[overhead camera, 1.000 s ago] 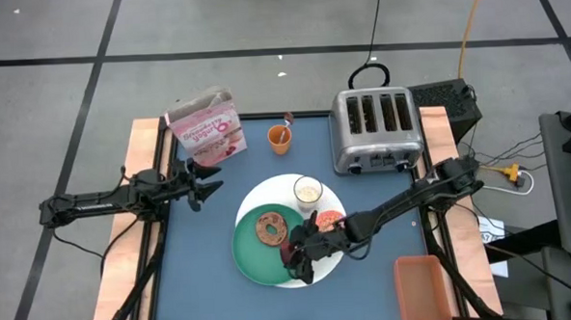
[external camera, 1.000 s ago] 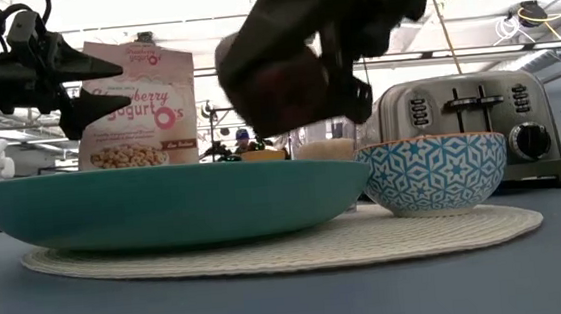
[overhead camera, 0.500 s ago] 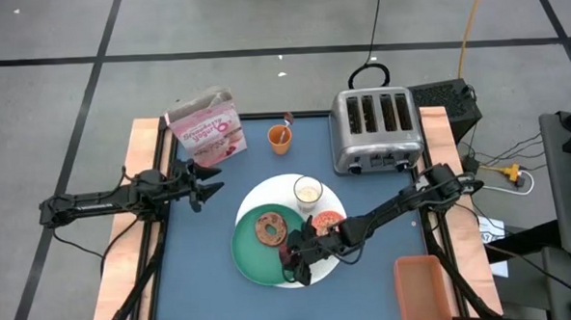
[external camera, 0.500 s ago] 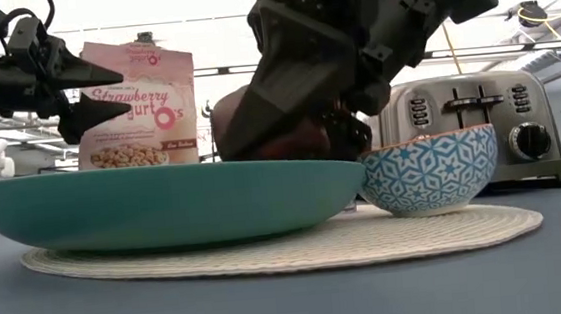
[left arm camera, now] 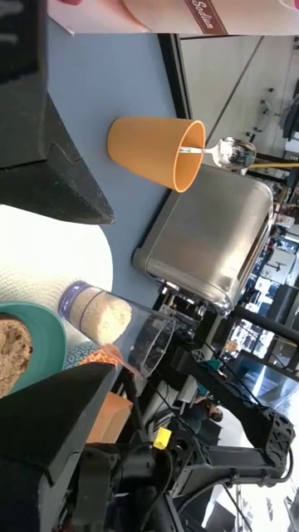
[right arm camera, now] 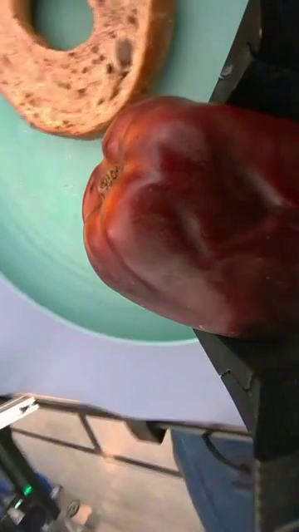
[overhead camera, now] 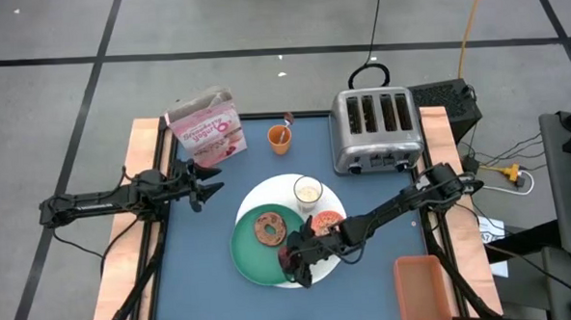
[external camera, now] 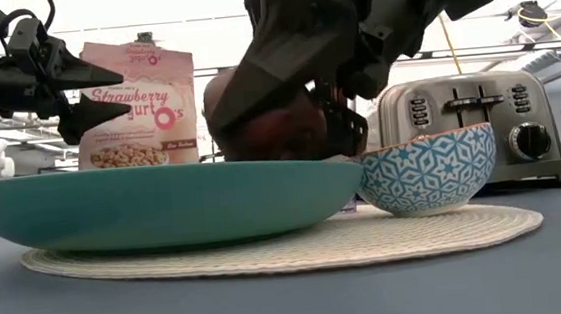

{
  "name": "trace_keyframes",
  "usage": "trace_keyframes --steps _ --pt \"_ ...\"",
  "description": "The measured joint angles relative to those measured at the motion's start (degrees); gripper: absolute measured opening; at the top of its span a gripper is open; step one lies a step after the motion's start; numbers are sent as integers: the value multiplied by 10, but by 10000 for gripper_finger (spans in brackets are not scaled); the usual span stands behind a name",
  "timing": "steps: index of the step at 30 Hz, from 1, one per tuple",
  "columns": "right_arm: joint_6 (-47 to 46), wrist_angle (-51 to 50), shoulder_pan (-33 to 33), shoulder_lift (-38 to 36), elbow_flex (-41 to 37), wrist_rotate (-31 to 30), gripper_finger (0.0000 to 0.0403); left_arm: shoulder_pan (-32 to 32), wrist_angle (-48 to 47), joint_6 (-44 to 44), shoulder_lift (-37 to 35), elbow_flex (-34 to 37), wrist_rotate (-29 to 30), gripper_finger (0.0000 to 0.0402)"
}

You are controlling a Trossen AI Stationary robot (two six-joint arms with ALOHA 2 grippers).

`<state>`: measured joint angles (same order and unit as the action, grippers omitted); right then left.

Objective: Arrange a breakfast setting
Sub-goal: Put the red apple into the green plate

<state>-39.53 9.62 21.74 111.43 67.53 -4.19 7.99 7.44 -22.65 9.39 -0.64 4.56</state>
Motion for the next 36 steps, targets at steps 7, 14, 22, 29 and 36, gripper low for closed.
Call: trace_keyframes --steps 7,14,22,29,36 --pt "19 52 0 -3 0 4 286 0 0 -1 0 0 0 287" --pt "59 61 0 -3 0 14 286 0 0 -1 0 0 0 287" --pt "78 -11 0 -2 0 -21 286 0 1 -1 0 0 0 287" --pt "91 -12 0 -2 0 -35 286 0 1 -1 0 0 0 287" --pt "92 -12 0 -2 0 -33 286 0 1 -1 0 0 0 287"
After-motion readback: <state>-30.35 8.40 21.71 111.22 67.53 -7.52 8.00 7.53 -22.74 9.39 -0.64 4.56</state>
